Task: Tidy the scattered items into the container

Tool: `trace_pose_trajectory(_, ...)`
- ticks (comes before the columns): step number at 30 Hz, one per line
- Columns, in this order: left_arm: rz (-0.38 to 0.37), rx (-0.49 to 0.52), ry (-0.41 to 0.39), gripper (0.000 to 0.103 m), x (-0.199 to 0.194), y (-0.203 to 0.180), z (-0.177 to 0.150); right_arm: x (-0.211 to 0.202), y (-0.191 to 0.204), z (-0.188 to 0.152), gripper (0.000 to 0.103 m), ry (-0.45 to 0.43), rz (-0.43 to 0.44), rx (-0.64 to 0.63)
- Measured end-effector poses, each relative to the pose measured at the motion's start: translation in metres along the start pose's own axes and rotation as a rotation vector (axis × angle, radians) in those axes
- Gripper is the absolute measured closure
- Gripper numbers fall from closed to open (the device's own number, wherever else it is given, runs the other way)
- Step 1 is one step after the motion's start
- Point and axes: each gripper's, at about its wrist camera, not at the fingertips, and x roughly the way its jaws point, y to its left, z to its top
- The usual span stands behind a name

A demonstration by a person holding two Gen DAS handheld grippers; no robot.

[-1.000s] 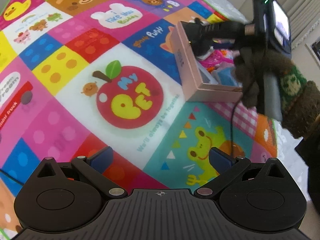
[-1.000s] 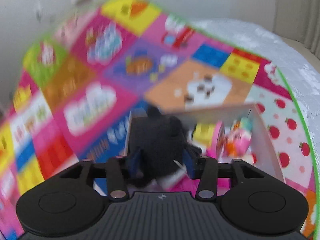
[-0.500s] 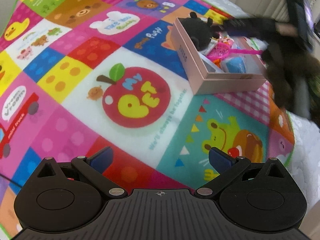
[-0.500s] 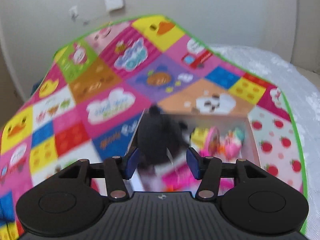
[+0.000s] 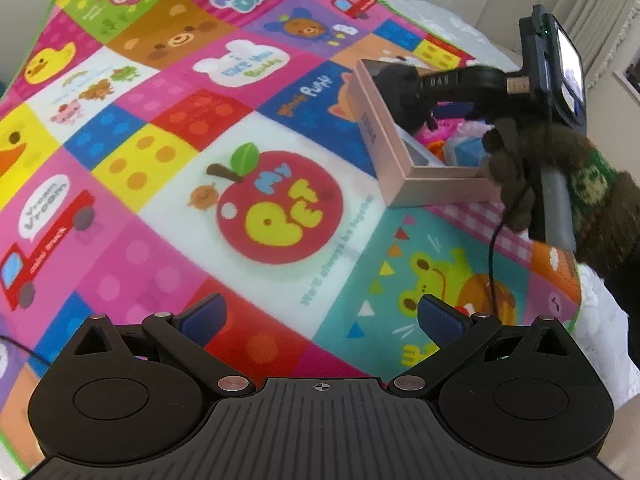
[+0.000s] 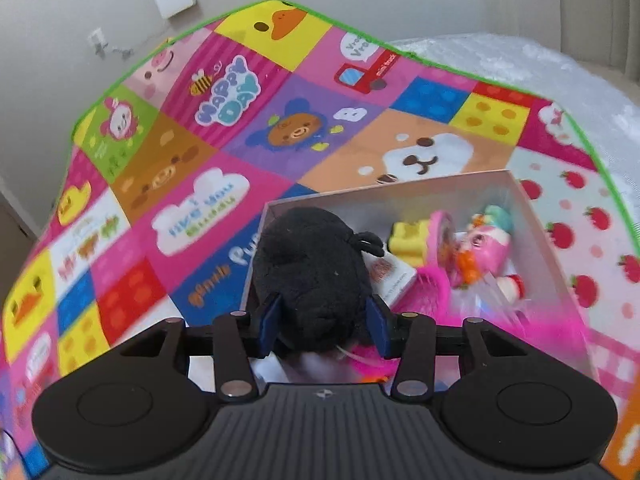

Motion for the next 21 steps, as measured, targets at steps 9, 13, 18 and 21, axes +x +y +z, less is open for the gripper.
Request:
trace_pose_trajectory(9, -0.009, 0.068, -0.050, 0.000, 0.022, -0.004, -0.015, -0.082, -0.016, -0.050, 0.037, -0.085, 0.010, -0.018)
trace_pose_trajectory(13, 0.044, 0.099, -0.147, 0.000, 0.035, 0.005, -0.023, -0.109, -0.007, -0.089, 0.026, -0.078, 0.001, -0.048)
trace_pose_trajectory(18, 0.055, 0.259, -0.275, 0.000, 0.055, 0.005, -0.030, -0.122, 0.002, -0.155, 0.016, -0.040, -0.016, 0.005)
trace_pose_trajectory(21, 0.068, 0.372, -0.306, 0.000, 0.070, 0.007, -0.035, -0.124, 0.006, -0.189, 0.015, 0.038, 0.012, 0.053)
